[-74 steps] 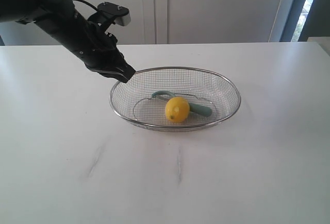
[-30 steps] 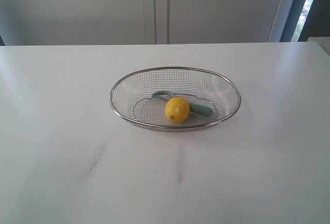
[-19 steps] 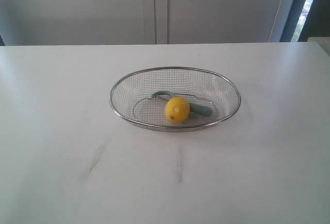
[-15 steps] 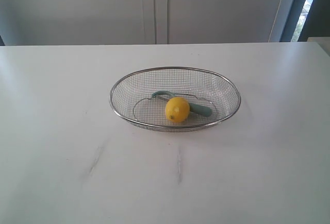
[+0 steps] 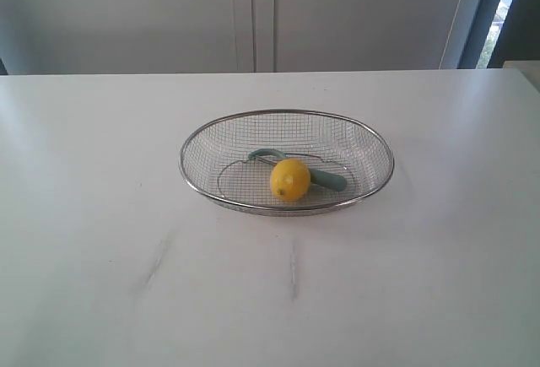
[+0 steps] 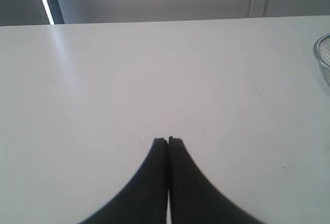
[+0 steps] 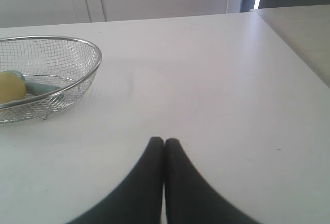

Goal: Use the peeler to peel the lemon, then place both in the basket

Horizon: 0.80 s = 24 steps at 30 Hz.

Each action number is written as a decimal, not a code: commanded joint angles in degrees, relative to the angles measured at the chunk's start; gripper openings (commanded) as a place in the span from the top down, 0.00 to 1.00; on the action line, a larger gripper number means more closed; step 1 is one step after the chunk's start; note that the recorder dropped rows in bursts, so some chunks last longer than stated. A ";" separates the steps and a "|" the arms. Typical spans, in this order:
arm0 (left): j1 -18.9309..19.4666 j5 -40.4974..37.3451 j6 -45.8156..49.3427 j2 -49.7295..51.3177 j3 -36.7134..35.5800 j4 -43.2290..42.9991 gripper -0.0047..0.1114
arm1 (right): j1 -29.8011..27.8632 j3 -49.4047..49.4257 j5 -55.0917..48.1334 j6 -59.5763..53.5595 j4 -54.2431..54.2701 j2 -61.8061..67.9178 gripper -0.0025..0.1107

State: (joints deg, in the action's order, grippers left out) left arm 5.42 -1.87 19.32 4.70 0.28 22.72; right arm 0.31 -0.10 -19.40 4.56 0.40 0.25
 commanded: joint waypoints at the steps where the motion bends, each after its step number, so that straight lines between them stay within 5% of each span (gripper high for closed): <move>1: 0.15 -1.95 -0.27 -0.39 -0.28 0.13 0.96 | 0.23 0.10 0.19 -0.38 -0.01 -0.25 0.98; 9: 0.15 -8.93 0.38 -0.95 -0.28 -2.14 0.96 | 0.23 0.10 0.19 -0.38 -0.01 -0.25 0.98; 16: 0.15 -10.18 -13.56 -4.38 -0.28 -17.31 0.96 | 0.23 0.10 0.19 -0.38 -0.01 -0.25 0.98; 24: 0.15 -10.60 -13.54 -4.70 -0.28 -17.31 0.96 | 0.23 0.10 0.19 -0.38 -0.01 -0.25 0.98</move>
State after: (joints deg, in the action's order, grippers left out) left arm 5.42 -11.77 6.47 0.23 0.28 5.36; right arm 0.31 -0.10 -19.40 4.56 0.40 0.25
